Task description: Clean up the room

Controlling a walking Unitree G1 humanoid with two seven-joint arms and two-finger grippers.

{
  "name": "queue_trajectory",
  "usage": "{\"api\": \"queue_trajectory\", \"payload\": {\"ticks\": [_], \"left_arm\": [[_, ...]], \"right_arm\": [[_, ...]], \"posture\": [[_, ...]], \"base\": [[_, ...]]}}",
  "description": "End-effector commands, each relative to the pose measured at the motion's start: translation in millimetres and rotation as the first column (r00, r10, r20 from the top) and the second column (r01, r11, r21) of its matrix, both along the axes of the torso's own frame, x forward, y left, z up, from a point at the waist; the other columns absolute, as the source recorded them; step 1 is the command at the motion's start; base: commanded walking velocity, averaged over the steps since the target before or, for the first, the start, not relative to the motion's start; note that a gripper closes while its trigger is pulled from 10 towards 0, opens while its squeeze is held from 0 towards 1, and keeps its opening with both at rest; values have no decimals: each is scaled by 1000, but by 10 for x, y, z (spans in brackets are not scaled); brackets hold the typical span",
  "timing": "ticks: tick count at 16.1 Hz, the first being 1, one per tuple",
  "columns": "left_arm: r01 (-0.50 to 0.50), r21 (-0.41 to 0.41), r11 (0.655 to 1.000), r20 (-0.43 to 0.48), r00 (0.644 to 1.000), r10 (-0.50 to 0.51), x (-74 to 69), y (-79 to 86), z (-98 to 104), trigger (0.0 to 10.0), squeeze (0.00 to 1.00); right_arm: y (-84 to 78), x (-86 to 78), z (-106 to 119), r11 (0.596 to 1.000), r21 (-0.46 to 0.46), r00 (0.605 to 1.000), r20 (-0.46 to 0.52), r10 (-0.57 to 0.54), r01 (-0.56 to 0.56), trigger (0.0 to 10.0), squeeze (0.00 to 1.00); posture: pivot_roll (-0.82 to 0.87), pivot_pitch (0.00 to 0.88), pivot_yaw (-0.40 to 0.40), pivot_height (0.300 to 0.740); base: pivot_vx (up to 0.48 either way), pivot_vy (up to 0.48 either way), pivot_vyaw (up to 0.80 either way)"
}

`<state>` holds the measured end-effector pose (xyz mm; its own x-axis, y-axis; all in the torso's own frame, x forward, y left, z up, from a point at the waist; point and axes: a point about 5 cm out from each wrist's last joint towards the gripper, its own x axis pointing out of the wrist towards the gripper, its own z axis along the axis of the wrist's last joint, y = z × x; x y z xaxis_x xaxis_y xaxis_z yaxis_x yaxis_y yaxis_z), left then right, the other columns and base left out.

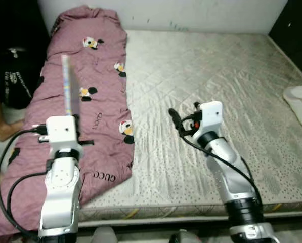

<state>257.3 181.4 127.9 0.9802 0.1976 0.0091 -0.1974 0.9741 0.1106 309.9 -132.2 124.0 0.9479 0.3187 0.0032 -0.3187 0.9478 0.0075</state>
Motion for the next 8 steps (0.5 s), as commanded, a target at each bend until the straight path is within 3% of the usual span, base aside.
{"api": "queue_trajectory", "payload": {"ticks": [1,8], "left_arm": [[30,5,1000,40,999,-30,24,-70,82,10000,0],[61,-22,998,38,997,-60,38,-106,58,10000,0]], "right_arm": [[-47,13,2,1000,-3,1000,4,-16,16,10000,0],[-45,16,-34,999,-25,999,6,-32,33,10000,0]], "posture": [[1,0,-19,740],[-2,0,-15,740]], "base": [[0,0,0],[0,-34,0]]}}
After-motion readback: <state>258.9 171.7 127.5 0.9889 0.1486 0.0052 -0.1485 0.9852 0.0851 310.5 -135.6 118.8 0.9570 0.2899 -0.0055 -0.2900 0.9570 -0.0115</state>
